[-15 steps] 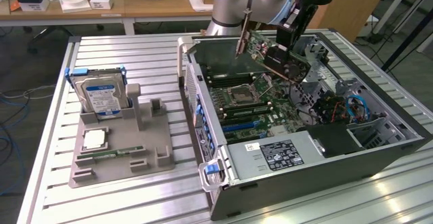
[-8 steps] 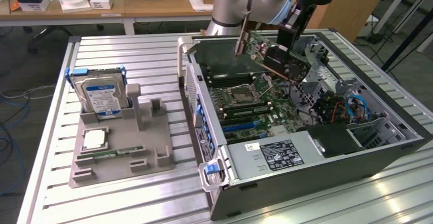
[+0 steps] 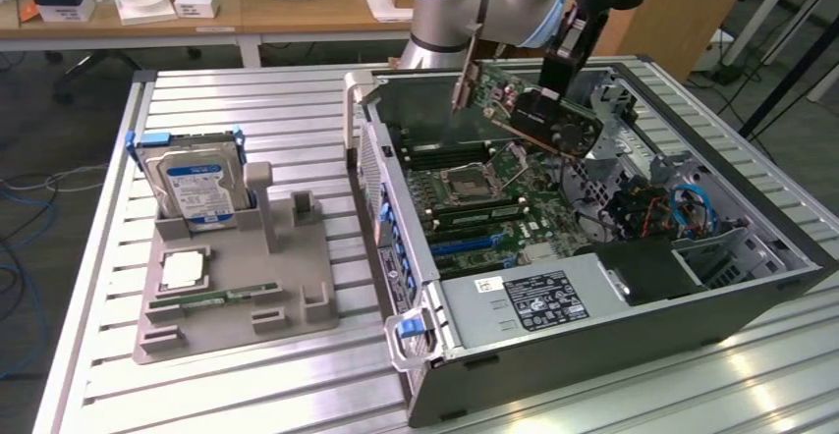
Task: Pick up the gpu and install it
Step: 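Insert the gpu into the slot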
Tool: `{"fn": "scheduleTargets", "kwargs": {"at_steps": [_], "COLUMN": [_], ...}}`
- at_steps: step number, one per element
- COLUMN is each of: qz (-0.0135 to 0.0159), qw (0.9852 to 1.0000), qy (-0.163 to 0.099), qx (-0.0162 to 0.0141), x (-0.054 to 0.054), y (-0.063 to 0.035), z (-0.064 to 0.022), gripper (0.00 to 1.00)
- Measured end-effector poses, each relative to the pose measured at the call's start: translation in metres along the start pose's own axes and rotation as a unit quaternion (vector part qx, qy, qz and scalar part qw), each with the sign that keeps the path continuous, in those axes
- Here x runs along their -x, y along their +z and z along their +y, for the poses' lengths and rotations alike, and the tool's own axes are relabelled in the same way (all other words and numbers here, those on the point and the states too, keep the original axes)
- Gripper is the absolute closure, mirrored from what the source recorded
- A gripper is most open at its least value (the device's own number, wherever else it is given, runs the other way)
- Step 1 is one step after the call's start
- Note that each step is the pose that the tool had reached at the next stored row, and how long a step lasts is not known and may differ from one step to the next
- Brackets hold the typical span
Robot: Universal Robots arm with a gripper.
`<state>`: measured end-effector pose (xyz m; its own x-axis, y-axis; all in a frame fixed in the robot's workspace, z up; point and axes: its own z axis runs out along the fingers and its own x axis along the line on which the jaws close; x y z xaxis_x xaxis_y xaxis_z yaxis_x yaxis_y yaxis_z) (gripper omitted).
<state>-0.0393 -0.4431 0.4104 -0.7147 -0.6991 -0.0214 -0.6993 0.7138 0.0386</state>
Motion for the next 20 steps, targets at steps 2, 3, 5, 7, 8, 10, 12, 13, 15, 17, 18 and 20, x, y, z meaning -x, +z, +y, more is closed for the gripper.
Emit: {"fn": "scheduleTargets", "kwargs": {"at_steps": [2, 3, 5, 7, 8, 10, 12, 13, 15, 17, 18, 20], "qz": [0.0003, 0.0005, 0.0009, 0.0012, 0.0013, 0.0017, 0.0021, 0.0022, 0.0025, 0.0028, 0.0030, 0.0033], "qw": [1.0000, 0.9999, 0.9997, 0.9995, 0.9994, 0.9990, 0.9986, 0.9983, 0.9978, 0.9972, 0.9969, 0.9963], "qy": [-0.009, -0.014, -0.022, -0.031, -0.036, -0.044, -0.053, -0.057, -0.066, -0.074, -0.078, -0.086], "qx": [0.0002, 0.0003, 0.0005, 0.0007, 0.0008, 0.0010, 0.0012, 0.0012, 0.0014, 0.0016, 0.0017, 0.0018], "x": [0.0000, 0.0000, 0.0000, 0.0000, 0.0000, 0.0000, 0.0000, 0.0000, 0.0000, 0.0000, 0.0000, 0.0000], "y": [0.0000, 0.0000, 0.0000, 0.0001, 0.0001, 0.0001, 0.0001, 0.0001, 0.0001, 0.0002, 0.0002, 0.0002], "z": [0.0000, 0.0000, 0.0000, 0.0000, 0.0000, 0.0000, 0.0000, 0.0000, 0.0000, 0.0000, 0.0000, 0.0000], "gripper": [0.74, 0.74, 0.74, 0.74, 0.74, 0.74, 0.74, 0.74, 0.74, 0.74, 0.74, 0.74]}}
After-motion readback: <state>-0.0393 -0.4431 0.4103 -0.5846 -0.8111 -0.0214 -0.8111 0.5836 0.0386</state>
